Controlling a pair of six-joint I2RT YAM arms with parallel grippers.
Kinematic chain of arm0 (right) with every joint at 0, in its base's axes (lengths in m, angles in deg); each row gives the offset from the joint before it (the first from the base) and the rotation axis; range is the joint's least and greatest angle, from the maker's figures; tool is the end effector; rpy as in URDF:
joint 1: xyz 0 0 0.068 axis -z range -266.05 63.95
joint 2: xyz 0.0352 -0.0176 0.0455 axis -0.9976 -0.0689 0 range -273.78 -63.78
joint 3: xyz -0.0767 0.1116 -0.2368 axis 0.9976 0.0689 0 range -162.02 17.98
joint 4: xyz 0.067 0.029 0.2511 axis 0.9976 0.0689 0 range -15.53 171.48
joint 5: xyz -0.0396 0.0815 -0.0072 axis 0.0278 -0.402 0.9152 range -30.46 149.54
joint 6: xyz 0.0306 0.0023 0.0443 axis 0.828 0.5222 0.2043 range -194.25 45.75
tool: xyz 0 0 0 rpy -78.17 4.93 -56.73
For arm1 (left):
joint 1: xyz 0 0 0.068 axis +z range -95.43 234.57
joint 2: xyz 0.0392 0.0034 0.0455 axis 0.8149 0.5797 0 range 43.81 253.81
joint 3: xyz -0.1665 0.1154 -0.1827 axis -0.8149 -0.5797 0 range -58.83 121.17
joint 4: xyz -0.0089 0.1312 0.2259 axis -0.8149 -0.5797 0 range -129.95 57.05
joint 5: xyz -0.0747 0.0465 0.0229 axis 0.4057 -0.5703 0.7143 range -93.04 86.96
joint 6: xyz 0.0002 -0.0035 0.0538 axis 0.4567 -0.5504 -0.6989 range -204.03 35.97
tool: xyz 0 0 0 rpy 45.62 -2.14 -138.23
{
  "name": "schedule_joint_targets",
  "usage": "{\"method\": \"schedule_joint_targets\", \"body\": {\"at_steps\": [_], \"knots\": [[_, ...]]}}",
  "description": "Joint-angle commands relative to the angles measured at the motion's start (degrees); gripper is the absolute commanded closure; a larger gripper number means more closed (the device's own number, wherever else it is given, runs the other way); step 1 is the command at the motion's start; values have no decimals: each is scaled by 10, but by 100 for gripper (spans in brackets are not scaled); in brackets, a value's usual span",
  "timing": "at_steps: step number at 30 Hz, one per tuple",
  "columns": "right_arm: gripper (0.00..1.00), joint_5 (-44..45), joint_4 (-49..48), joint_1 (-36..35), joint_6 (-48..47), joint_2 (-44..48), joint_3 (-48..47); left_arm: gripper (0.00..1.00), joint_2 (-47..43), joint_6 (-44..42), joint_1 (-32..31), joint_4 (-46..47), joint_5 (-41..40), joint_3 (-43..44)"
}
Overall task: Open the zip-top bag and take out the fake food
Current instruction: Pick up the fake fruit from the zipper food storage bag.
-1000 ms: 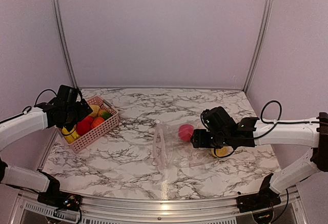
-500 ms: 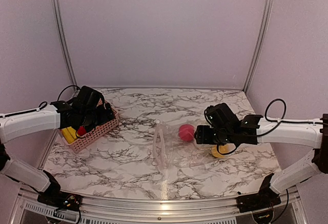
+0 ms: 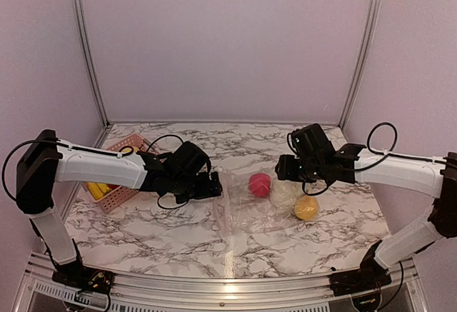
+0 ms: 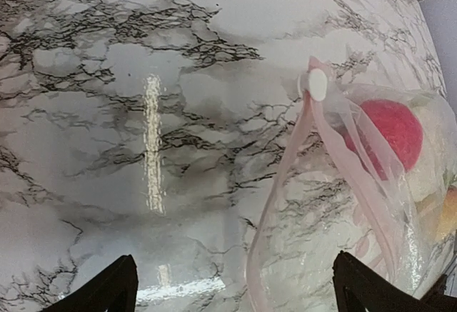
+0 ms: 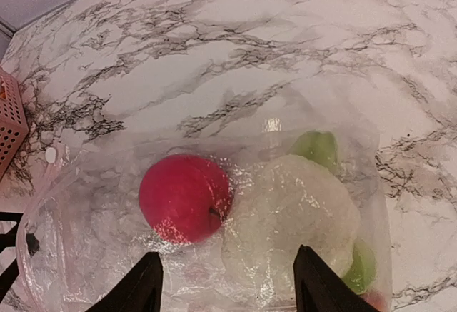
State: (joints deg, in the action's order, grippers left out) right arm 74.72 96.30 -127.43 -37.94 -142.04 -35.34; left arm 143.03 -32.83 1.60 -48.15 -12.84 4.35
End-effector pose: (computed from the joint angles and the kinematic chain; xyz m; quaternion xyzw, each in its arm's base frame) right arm 0.2222 0.1834 0.2441 0.0079 0.9228 0.1334 0.3614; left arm 0.2240 -0.2868 0.1933 -0.0138 0.9402 -0.2113 0.2667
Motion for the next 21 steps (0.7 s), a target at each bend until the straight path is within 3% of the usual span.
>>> {"method": "schedule_joint_targets", "body": {"at_steps": [1,11,21], "knots": [[40,-19,-18,15,-27,-35,-44,3,45,-1,-25,22,28,44],[50,-39,-39,17,-38,-127,-96,9,84,-3,-52,29,46,87],[58,-51,-54,24,-38,-185,-114,27,84,-5,-56,34,61,93]]}}
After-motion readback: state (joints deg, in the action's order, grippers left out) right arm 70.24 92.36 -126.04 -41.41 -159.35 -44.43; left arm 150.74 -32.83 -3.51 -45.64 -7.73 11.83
